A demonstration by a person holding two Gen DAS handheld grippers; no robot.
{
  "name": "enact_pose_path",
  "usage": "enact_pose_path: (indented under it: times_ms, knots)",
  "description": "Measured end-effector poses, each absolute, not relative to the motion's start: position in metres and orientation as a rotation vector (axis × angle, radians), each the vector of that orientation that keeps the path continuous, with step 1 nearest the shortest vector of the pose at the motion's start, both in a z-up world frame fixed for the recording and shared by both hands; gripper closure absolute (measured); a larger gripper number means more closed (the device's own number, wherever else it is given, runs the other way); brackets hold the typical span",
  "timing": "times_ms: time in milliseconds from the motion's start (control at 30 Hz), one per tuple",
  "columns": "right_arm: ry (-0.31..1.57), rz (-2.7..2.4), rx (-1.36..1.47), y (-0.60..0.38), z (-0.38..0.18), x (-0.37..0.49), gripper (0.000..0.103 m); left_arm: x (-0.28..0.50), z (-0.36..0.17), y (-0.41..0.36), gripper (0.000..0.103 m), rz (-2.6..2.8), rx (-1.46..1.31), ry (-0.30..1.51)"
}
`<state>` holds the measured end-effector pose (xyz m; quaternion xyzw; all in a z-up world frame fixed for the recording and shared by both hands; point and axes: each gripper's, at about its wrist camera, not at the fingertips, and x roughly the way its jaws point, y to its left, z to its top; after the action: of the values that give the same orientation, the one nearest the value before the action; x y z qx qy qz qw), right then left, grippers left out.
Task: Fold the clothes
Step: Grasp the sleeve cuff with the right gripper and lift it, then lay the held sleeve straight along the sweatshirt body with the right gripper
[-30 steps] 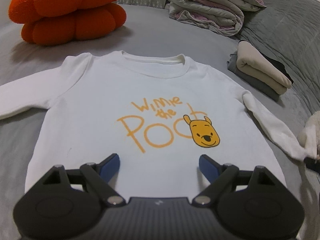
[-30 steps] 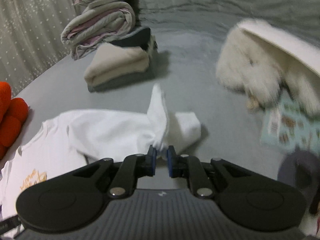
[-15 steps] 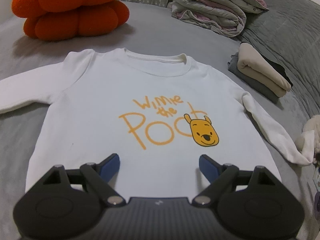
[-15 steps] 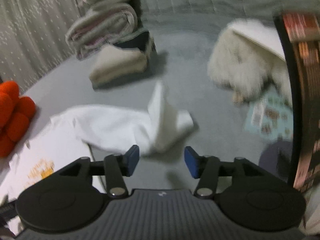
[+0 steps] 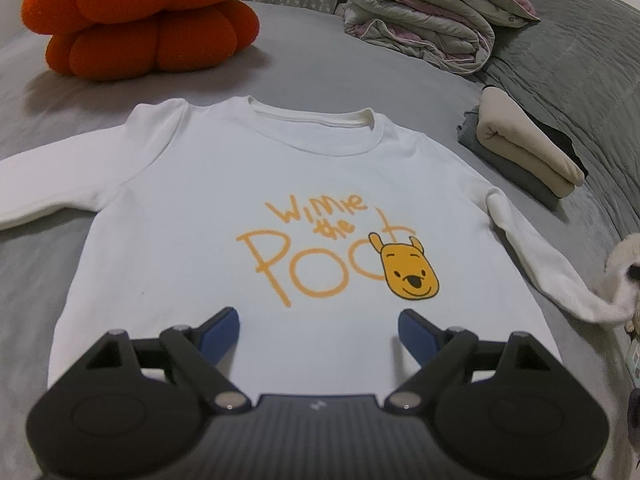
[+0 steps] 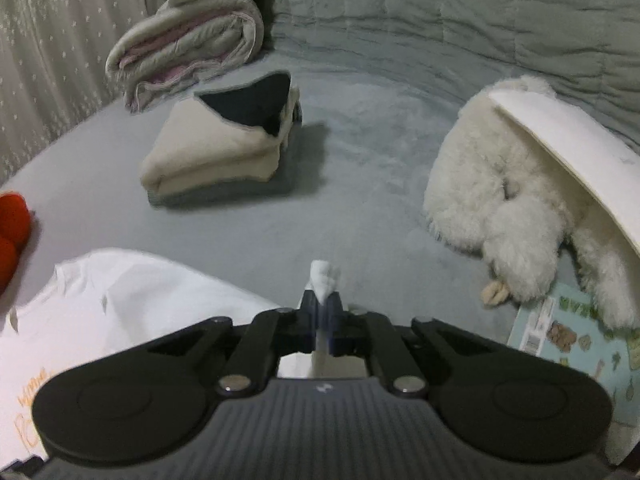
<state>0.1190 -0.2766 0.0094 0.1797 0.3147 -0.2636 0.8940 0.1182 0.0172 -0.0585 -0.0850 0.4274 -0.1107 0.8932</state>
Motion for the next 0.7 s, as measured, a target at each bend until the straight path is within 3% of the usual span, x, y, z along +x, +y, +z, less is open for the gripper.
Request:
enact_pose_path:
  times_ms: [167,500,567,600,700]
  knots:
    - [0.541,-0.548,0.339,-0.255,0.029,0.072,0.098,0.119,-0.059,0.017,0.015,-0.229,-0.175,0.887]
    - [0.688,-0.581,0.509,-0.222,-0.03,-0.019,0.098,0.119,-0.059,0.017,0.015,-0.231,-0.171,0.884]
    - [0.733,-0.583,0.533,-0.22,-0.042,-0.026,0.096,0.118,-0.059,0.017,0.015,-0.231,-0.168,0.884]
    - [0.742,-0.582,0.536,-0.219,-0.044,-0.028,0.089,0.118,-0.059,0.017,0.015,-0.231,-0.168,0.884]
    - [0.731,-0.574,0.535,-0.22,-0.036,-0.036,0.087,0.118,-0.059,0.017,0.015,-0.232,-0.17,0.885]
